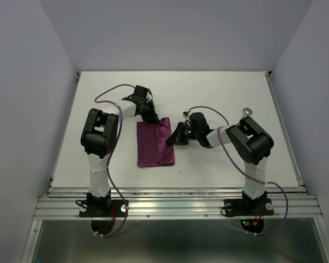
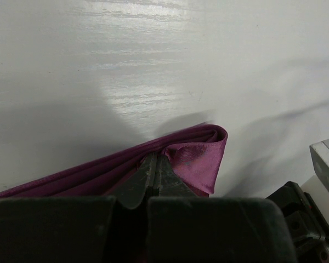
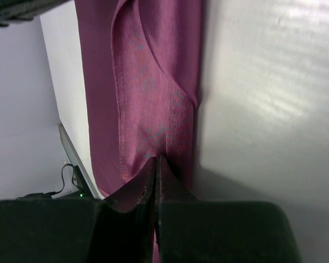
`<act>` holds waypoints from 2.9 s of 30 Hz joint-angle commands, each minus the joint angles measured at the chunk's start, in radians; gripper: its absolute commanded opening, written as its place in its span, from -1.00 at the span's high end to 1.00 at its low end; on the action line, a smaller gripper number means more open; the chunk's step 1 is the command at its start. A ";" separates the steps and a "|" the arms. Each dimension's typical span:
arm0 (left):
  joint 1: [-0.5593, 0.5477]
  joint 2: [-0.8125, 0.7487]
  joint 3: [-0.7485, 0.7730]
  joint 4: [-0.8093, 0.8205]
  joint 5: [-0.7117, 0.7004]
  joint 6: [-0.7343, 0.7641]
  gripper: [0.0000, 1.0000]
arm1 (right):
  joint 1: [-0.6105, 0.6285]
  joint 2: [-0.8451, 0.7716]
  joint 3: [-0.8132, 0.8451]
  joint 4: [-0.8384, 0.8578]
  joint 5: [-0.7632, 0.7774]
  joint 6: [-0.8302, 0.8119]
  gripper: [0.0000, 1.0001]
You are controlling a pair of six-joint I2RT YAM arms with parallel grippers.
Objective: Fold the napkin into a case and place the utensils inside
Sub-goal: Smooth out the 2/3-rectangle-folded napkin at the center of the board, then pick up the 2/3-rectangle-folded napkin from the center of the board.
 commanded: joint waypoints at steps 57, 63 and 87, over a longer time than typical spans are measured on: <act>0.012 -0.131 0.127 -0.142 -0.091 0.053 1.00 | 0.242 -0.300 0.006 -0.549 0.336 -0.304 0.97; 0.016 -0.218 0.064 -0.159 -0.150 0.081 0.99 | 0.183 -0.334 0.121 -0.591 0.477 -0.346 0.95; 0.125 -0.286 -0.277 -0.105 -0.274 0.067 -0.18 | 0.074 0.087 0.667 -0.767 0.499 -0.451 0.94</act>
